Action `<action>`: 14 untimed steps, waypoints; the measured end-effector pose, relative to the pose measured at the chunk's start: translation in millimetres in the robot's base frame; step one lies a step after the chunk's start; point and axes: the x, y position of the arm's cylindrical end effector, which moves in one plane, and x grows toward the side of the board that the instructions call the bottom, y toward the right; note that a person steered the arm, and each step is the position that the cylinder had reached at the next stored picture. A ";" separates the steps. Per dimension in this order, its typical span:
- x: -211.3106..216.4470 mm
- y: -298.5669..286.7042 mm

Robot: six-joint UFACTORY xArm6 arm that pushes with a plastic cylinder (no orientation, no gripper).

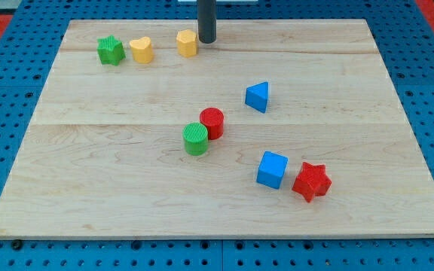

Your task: Keep the green circle diagonally to the bottom right side of the green star

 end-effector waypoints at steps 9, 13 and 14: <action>20.2 151.9; 66.1 168.7; 84.8 169.4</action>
